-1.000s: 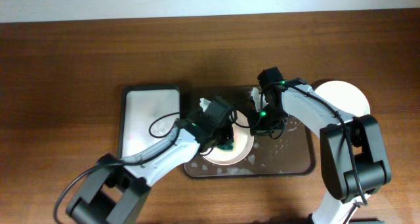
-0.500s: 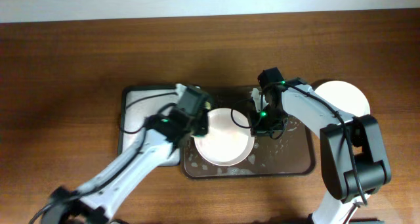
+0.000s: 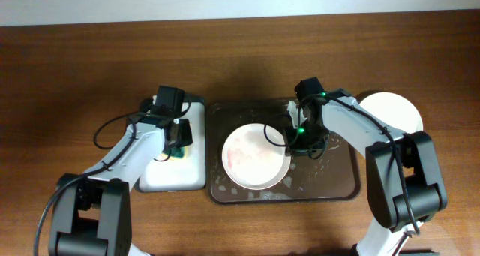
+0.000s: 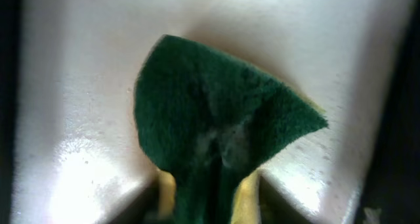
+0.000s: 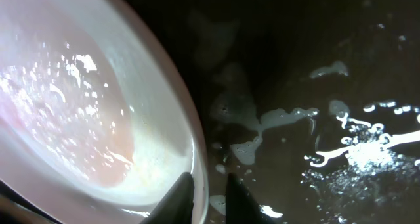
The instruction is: Clean dirty plates on tray and stack at the side
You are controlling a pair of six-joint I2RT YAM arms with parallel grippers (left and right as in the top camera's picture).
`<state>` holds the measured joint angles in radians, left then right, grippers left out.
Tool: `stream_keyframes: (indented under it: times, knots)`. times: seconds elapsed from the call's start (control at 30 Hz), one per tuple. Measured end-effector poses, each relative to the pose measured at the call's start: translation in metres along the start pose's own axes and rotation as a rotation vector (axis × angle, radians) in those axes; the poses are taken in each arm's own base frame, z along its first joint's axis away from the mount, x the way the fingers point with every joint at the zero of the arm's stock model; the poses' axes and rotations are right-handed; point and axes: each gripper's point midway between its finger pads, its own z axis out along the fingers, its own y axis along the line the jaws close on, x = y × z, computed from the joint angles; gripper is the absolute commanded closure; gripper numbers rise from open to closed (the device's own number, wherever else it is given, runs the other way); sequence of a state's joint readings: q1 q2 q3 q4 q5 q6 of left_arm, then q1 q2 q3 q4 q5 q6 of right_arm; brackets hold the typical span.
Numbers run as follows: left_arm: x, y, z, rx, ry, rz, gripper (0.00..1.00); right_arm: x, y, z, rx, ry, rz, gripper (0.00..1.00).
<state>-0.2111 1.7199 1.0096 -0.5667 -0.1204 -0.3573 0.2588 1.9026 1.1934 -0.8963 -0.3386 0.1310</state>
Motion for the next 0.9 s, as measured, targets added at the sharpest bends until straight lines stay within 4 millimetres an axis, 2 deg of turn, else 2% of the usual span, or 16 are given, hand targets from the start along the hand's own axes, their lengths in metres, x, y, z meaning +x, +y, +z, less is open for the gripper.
stream_keyframes:
  times: [0.07,0.1,0.13,0.27,0.3,0.37,0.47,0.7,0.77,0.9]
  knots:
    - [0.000,0.003,0.000,0.010,0.009,-0.017,0.28,0.000,0.000,0.000,0.000,0.000,0.001,0.61]
    - [0.002,0.002,-0.001,0.025,0.021,-0.018,0.07,-0.001,0.000,0.000,0.000,-0.003,0.000,0.61]
    - [0.004,0.000,-0.006,0.041,0.025,-0.019,0.00,-0.002,0.000,0.000,-0.001,-0.010,-0.002,0.61]
    - [-0.005,-0.007,-0.057,0.115,-0.048,-0.019,0.00,-0.010,0.000,0.000,0.001,-0.039,-0.011,0.61]
    - [-0.003,-0.009,-0.062,0.120,-0.047,-0.014,0.01,-0.011,0.000,0.000,0.001,-0.046,-0.012,0.62]
    - [0.015,-0.009,-0.064,0.110,0.017,0.006,0.00,-0.014,-0.001,0.003,0.000,-0.062,-0.017,0.70]
    - [0.017,-0.009,-0.064,0.110,0.028,0.009,0.00,-0.017,-0.001,0.008,-0.008,-0.088,-0.024,0.96]
    - [0.018,-0.010,-0.064,0.114,0.029,0.009,0.00,-0.012,0.002,0.007,-0.029,-0.071,-0.023,0.96]
    - [0.018,-0.010,-0.064,0.114,0.029,0.009,0.01,-0.016,0.002,-0.002,-0.008,-0.086,-0.025,0.96]
    - [0.017,-0.010,-0.064,0.114,0.029,0.009,0.00,-0.038,-0.002,-0.073,0.142,-0.309,-0.067,0.96]
